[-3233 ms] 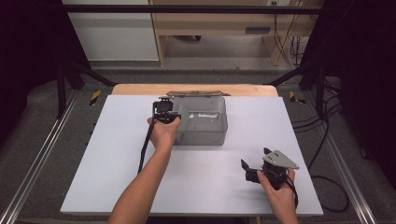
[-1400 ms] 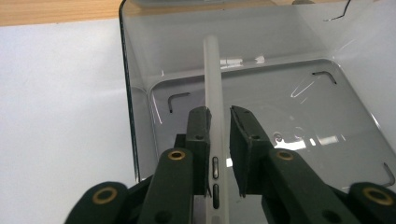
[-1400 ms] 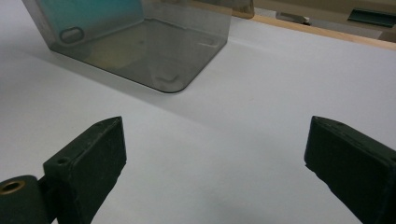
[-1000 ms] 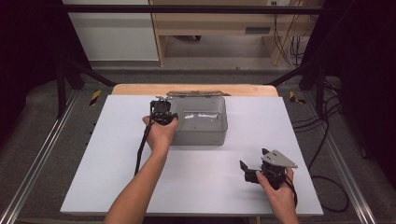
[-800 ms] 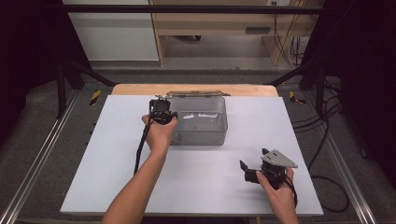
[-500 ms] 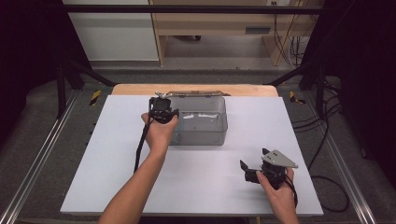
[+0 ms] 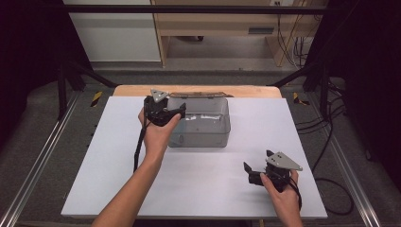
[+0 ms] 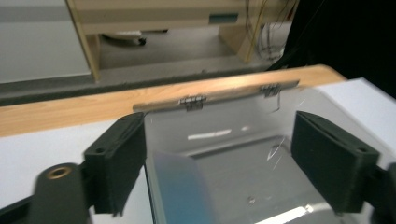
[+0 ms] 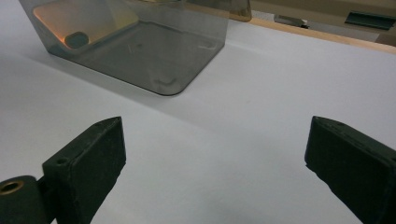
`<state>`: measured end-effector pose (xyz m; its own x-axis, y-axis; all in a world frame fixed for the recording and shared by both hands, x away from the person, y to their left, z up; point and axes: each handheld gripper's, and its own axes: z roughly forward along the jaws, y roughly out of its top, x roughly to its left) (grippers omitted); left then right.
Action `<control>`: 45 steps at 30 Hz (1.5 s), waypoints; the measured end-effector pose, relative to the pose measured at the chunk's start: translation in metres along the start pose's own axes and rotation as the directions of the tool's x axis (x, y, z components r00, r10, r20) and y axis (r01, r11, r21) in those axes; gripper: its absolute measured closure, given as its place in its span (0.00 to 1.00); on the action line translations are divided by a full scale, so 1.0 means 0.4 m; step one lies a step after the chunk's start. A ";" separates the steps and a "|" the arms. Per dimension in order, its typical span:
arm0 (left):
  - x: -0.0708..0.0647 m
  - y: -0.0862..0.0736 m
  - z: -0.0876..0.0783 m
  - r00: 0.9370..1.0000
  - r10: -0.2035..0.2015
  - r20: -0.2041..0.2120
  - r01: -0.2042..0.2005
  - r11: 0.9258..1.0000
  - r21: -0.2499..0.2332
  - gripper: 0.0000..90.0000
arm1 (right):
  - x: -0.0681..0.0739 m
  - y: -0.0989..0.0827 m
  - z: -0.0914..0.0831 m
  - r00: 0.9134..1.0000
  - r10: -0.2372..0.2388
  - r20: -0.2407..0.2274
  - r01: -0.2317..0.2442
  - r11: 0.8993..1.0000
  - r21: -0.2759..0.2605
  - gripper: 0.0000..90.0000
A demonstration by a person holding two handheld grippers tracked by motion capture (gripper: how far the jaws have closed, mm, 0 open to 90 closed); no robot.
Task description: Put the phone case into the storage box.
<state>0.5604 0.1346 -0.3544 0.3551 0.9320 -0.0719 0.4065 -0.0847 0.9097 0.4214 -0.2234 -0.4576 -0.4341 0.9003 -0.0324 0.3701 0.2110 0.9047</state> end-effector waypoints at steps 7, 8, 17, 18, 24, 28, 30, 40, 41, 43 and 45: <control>0.046 -0.009 -0.053 0.998 -0.023 0.062 0.028 0.997 -0.079 0.05 | -0.011 -0.001 -0.008 1.000 0.010 0.005 -0.010 1.000 -0.026 0.06; 0.051 -0.012 -0.060 0.998 -0.023 0.065 0.028 0.996 -0.086 0.05 | -0.014 -0.001 -0.009 1.000 0.013 0.006 -0.013 0.999 -0.030 0.06; 0.137 -0.052 -0.157 0.996 -0.009 0.089 0.022 0.989 -0.146 0.04 | -0.020 -0.005 -0.011 1.000 0.006 0.009 -0.006 0.999 -0.040 0.05; 0.151 -0.059 -0.171 0.996 -0.012 0.091 0.026 0.988 -0.153 0.04 | -0.020 -0.005 -0.011 1.000 0.002 0.012 -0.002 0.999 -0.042 0.05; 0.217 -0.093 -0.228 0.996 -0.012 0.084 0.027 0.984 -0.178 0.04 | -0.024 -0.007 -0.007 1.000 0.002 0.018 -0.001 0.996 -0.087 0.05; 0.251 -0.113 -0.265 0.997 -0.003 0.073 0.017 0.981 -0.192 0.03 | -0.027 -0.008 -0.012 1.000 0.002 0.021 0.001 0.993 -0.118 0.05; 0.265 -0.125 -0.282 0.997 0.003 0.073 0.011 0.980 -0.199 0.03 | -0.029 -0.009 -0.014 1.000 -0.003 0.022 0.006 0.991 -0.134 0.05; 0.313 -0.237 -0.343 0.995 0.041 0.096 -0.018 0.974 -0.224 0.03 | -0.042 -0.012 -0.022 0.999 0.028 -0.017 -0.031 0.981 -0.194 0.04; 0.319 -0.251 -0.349 0.994 0.028 0.107 -0.002 0.973 -0.229 0.03 | -0.042 -0.012 -0.023 0.999 0.029 -0.019 -0.032 0.979 -0.199 0.04; 0.325 -0.270 -0.356 0.993 0.022 0.114 0.005 0.973 -0.233 0.03 | -0.042 -0.011 -0.023 0.999 0.028 -0.020 -0.032 0.978 -0.206 0.04; 0.331 -0.292 -0.362 0.993 0.015 0.113 0.012 0.972 -0.236 0.03 | -0.042 -0.011 -0.023 0.999 0.027 -0.021 -0.031 0.978 -0.207 0.04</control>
<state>0.4379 0.3188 -0.4110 0.4543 0.8847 -0.1041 0.2007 0.0122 0.9796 0.4195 -0.2432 -0.4572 -0.4413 0.8974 0.0009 0.2051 0.0999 0.9736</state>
